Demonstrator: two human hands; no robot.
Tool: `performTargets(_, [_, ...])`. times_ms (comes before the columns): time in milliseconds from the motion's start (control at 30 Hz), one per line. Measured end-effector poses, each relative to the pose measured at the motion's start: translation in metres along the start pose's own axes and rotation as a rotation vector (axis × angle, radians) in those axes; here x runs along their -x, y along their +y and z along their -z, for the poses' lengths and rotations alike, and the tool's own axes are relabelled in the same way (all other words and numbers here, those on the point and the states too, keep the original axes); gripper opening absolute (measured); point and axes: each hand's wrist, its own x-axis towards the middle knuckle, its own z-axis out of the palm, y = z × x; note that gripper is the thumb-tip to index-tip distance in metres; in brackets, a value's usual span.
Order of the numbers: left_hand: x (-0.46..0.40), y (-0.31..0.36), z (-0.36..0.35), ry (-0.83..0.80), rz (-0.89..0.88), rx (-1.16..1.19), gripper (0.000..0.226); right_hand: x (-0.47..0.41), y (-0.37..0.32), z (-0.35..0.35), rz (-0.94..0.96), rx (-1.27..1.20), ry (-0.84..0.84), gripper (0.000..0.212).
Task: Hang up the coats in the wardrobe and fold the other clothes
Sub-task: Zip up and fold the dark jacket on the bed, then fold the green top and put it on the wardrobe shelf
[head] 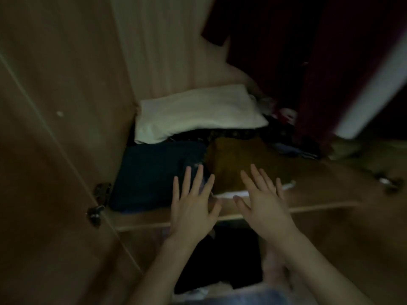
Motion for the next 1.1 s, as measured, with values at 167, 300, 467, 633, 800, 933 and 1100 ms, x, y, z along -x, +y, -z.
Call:
performTargets(167, [0.058, 0.086, -0.007, -0.008, -0.238, 0.114, 0.067, 0.134, 0.051, 0.025, -0.286, 0.076, -0.048, 0.069])
performTargets(300, [0.099, 0.146, 0.006, -0.027, -0.376, 0.175, 0.067, 0.221, 0.069, 0.051, -0.444, 0.088, -0.063, 0.068])
performTargets(467, [0.155, 0.239, 0.024, -0.089, -0.612, 0.246, 0.067, 0.323, 0.084, 0.079, -0.665, 0.131, 0.03, 0.067])
performTargets(633, [0.23, 0.337, 0.036, -0.165, -0.832, 0.389, 0.066, 0.433, 0.101, 0.101, -0.873, 0.119, 0.123, 0.069])
performTargets(800, [0.309, 0.431, 0.052, -0.213, -1.038, 0.437, 0.068, 0.563, 0.117, 0.127, -1.091, 0.132, 0.202, 0.07])
performTargets(933, [0.389, 0.509, 0.064, -0.266, -1.171, 0.462, 0.068, 0.684, 0.127, 0.147, -1.258, 0.142, 0.221, 0.066])
performTargets(1100, [0.501, 0.6, 0.068, -0.35, -1.319, 0.535, 0.067, 0.828, 0.13, 0.172, -1.439, 0.158, 0.252, 0.068])
